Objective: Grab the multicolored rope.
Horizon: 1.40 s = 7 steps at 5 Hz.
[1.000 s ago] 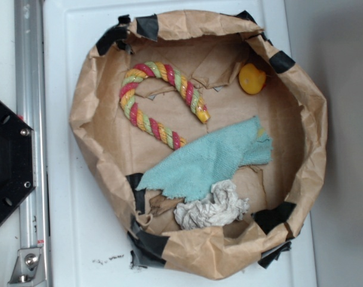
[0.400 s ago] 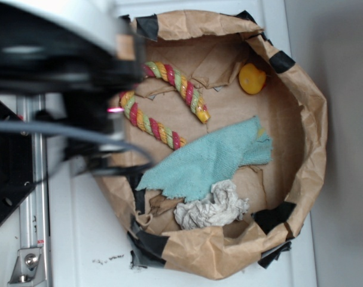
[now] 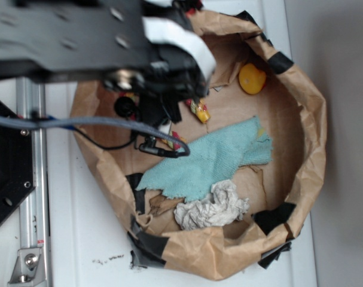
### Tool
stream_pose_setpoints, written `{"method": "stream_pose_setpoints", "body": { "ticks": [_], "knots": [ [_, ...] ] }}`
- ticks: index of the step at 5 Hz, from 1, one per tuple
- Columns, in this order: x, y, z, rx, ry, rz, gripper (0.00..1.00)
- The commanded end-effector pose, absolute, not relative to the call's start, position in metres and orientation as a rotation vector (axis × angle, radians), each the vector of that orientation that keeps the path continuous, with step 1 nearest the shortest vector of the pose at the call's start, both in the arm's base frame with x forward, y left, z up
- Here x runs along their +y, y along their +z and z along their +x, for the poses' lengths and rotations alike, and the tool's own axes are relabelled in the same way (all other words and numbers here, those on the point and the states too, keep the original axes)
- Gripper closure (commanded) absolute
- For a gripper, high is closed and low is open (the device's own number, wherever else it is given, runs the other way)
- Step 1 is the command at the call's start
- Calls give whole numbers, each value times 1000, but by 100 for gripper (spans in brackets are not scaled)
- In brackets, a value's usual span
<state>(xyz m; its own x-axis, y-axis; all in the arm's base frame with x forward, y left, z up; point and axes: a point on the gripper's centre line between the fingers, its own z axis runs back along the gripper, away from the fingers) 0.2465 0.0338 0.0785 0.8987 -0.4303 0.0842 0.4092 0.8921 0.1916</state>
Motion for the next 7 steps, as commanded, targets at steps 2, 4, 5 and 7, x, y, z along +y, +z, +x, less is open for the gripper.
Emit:
{"method": "stream_pose_setpoints", "body": {
  "ticks": [2,4,5,7],
  "knots": [
    [60,47,254,-80,-554,123,0],
    [86,59,249,-135,-524,84,0],
    [93,59,248,-131,-517,84,0],
    [73,33,256,-111,-529,83,0]
  ]
}}
